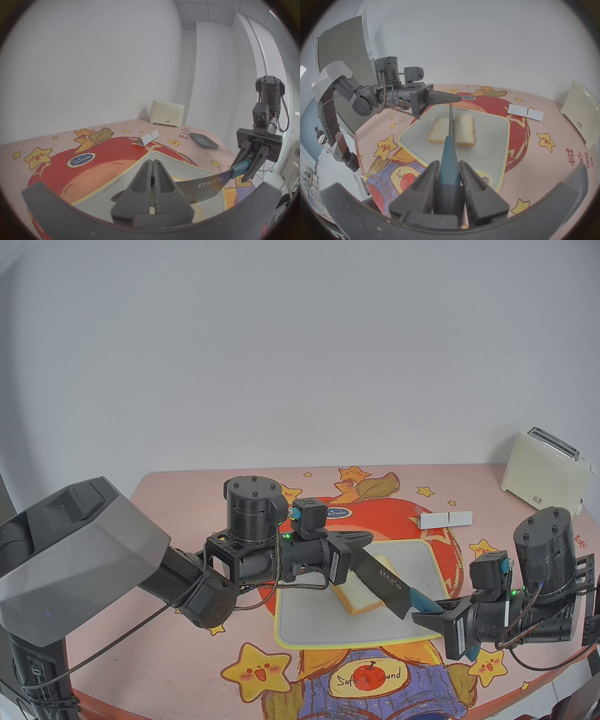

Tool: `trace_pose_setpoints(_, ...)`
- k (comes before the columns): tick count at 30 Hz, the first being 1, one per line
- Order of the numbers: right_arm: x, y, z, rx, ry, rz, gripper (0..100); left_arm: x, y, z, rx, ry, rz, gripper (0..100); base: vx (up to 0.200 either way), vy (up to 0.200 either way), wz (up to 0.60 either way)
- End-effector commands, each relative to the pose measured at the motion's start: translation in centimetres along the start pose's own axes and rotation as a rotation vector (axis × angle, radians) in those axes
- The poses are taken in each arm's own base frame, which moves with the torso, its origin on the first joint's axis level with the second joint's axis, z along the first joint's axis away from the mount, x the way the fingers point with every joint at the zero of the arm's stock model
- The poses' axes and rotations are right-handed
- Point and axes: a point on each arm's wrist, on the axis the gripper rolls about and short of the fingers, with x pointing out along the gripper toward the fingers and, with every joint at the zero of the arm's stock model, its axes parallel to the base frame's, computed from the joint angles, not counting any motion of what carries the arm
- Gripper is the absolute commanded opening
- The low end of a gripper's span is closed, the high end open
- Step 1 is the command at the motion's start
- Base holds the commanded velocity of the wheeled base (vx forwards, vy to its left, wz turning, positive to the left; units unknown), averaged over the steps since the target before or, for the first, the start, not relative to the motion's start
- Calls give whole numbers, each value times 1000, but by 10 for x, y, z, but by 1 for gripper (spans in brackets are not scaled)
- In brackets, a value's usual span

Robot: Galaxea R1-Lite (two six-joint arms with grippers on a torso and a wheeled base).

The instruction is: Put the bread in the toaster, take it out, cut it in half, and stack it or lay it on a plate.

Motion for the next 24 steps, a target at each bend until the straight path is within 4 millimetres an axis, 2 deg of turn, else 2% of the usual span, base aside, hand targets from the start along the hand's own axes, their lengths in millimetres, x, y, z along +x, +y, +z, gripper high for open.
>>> trace_pose_setpoints(1, 1, 0, -2, -2, 12, -2, 0, 0, 0, 1, 2, -4, 0, 0, 0, 0, 0)
trace_pose_setpoints(24, 5, -1, -7, -5, 38, -7, 0, -2, -5, 6, 9, -14, -8, 0, 0, 0, 0)
